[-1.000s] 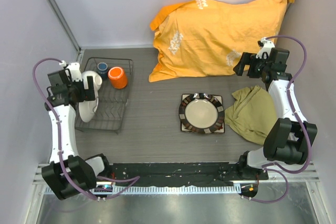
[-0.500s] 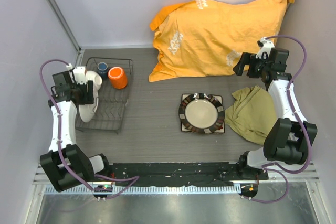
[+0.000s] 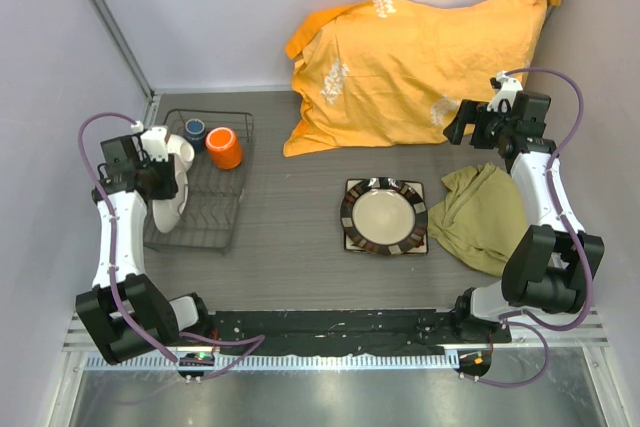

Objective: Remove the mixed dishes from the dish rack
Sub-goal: Pick up the plate from the dish rack.

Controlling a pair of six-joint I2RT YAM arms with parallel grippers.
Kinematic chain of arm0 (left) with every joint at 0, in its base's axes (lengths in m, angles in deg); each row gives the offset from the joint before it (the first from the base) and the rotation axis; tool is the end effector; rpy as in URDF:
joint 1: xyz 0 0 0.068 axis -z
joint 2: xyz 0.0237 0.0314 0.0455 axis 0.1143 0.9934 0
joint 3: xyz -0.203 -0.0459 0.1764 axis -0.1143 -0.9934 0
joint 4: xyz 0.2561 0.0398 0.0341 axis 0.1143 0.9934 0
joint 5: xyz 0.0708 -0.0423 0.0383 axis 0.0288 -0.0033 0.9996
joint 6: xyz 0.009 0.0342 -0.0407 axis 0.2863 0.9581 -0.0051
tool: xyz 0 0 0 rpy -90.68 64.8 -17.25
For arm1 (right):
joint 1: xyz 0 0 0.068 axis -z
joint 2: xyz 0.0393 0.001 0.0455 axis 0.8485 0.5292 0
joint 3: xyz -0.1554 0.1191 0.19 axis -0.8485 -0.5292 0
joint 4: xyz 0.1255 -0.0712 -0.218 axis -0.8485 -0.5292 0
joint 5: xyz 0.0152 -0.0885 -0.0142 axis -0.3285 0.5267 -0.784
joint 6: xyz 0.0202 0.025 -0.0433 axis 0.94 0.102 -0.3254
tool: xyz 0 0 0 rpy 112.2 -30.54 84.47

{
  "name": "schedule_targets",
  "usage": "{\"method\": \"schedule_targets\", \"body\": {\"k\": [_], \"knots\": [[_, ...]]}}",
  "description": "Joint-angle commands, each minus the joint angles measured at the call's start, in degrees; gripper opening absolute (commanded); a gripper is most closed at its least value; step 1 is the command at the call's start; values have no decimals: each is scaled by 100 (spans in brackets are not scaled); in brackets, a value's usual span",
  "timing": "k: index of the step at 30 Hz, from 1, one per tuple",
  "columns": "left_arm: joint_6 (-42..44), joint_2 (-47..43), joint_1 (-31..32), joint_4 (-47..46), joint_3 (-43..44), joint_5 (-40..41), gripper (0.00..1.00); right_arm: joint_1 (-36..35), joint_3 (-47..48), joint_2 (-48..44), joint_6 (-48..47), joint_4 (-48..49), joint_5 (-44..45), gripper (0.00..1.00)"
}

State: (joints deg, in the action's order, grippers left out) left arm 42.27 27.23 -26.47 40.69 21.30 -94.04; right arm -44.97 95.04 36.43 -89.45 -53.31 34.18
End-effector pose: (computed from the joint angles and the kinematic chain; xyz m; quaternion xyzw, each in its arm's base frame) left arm 0.2382 0.0770 0.2873 0.0075 0.9284 -0.0021 0.3716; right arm 0.3215 -0.0597 0.3118 -0.0085 0.8653 0.1261 0.4850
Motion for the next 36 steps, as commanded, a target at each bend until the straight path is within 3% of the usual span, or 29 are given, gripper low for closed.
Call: {"method": "schedule_targets", "body": {"k": [1,7,14,21,36], "knots": [[143,-121,-49,-68,446,67,21,-25,142,-72,31,88,-93,100],[187,-138,-40,125,701,-13,0,-25,142,-89,31,88,-102,100],[214,-94,-224,327,1026,-381,0,-25,142,-98,31,97,-111,100],[240,134,-558,837,1439,-1417,0,-25,142,-89,31,88,-111,100],[258,-235,-576,1584,2406,-2385,0,-25,151,-37,31,79,-102,100]]}}
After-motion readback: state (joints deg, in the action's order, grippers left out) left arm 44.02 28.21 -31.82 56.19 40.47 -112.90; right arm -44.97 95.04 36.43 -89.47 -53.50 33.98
